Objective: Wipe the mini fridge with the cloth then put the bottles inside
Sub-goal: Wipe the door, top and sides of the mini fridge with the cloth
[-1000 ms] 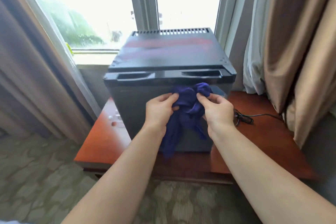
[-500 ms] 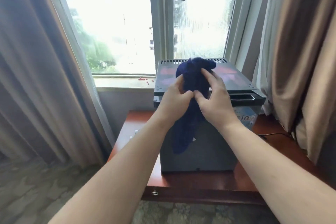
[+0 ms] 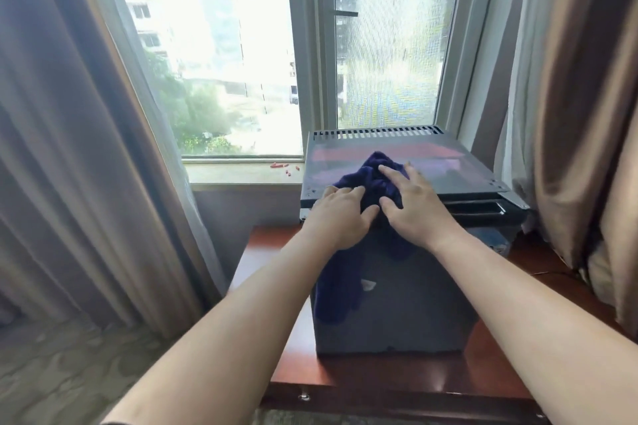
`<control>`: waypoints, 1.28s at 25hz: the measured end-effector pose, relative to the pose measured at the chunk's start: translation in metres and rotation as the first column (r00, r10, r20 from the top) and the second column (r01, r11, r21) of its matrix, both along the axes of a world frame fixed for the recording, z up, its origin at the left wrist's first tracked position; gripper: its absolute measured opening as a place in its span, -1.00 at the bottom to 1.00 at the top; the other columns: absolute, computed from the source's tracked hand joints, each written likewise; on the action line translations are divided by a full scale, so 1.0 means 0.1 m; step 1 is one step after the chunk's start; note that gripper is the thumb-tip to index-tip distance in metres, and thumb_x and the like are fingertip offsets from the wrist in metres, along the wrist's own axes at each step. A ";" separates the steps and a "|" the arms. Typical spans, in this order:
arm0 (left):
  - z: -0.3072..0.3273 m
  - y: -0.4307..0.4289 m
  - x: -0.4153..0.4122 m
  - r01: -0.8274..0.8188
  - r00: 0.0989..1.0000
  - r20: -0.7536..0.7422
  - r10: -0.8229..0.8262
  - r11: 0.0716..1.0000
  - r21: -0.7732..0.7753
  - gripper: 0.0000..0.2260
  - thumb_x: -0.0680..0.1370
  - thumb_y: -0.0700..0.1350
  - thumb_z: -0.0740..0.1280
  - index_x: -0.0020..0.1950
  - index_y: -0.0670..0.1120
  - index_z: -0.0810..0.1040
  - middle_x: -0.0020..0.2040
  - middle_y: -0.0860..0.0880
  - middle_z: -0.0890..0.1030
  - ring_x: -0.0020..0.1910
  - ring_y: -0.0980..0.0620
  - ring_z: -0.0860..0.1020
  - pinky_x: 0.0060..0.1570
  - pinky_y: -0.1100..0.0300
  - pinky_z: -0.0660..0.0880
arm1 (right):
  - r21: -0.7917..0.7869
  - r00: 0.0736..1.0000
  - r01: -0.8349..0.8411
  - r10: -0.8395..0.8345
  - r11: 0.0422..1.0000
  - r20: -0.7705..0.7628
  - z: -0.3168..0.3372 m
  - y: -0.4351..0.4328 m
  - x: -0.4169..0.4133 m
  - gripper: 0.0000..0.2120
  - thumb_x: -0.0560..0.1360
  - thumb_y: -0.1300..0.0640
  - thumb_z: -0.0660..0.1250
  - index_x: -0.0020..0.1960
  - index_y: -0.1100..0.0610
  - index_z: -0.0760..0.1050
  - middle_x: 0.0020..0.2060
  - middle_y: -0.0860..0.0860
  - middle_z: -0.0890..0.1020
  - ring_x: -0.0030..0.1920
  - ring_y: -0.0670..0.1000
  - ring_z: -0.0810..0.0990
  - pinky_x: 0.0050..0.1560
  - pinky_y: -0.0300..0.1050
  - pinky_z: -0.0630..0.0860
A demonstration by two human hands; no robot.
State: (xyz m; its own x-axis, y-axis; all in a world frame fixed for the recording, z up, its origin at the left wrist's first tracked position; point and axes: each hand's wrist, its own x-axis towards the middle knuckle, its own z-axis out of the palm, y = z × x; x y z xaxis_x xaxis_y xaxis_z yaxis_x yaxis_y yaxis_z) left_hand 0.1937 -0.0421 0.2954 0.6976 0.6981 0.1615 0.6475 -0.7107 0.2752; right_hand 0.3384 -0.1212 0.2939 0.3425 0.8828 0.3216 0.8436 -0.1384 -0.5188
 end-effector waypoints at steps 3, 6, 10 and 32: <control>0.05 0.13 0.37 0.130 0.991 -0.017 -0.132 0.987 -0.094 -0.71 0.70 -0.02 0.09 0.28 -0.11 0.49 0.39 -0.15 0.51 0.43 -0.19 0.35 0.44 -0.01 0.24 | -0.028 1.000 0.001 0.000 1.000 0.021 -0.02 0.23 0.30 -0.52 0.65 0.03 0.20 0.56 -0.05 0.29 0.59 0.22 0.13 0.61 0.17 0.03 0.59 0.04 -0.04; 0.13 0.28 0.93 0.167 0.982 -0.065 -0.175 0.979 -0.117 -0.66 0.69 -0.04 0.09 0.38 -0.14 0.46 0.43 -0.19 0.46 0.45 -0.17 0.35 0.44 0.03 0.25 | -0.038 0.997 0.062 -0.060 0.997 0.045 -0.05 0.43 0.83 -0.60 0.64 0.07 0.20 0.47 0.05 0.40 0.48 0.23 0.33 0.51 0.21 0.24 0.53 0.03 0.14; 0.20 0.37 1.84 0.169 0.964 -0.170 -0.203 0.966 -0.196 -0.58 0.71 0.00 0.08 0.52 -0.14 0.35 0.52 -0.21 0.36 0.49 -0.19 0.32 0.43 0.00 0.26 | -0.111 0.988 0.153 -0.149 0.982 0.043 -0.07 0.55 1.72 -0.60 0.64 0.09 0.21 0.46 0.08 0.34 0.48 0.21 0.32 0.50 0.20 0.25 0.50 0.05 0.23; 0.14 2.08 2.12 -0.034 0.947 -0.322 -0.005 0.993 -0.115 -0.47 0.72 0.01 -0.05 0.68 -0.03 -0.09 0.68 -0.08 0.02 0.65 -0.09 0.02 0.57 -0.17 -0.12 | -0.327 0.970 0.172 -0.102 0.929 0.219 -0.03 2.26 1.86 -0.38 0.64 -0.17 0.02 0.62 0.05 0.05 0.62 0.18 -0.04 0.62 0.18 -0.09 0.59 0.13 -0.08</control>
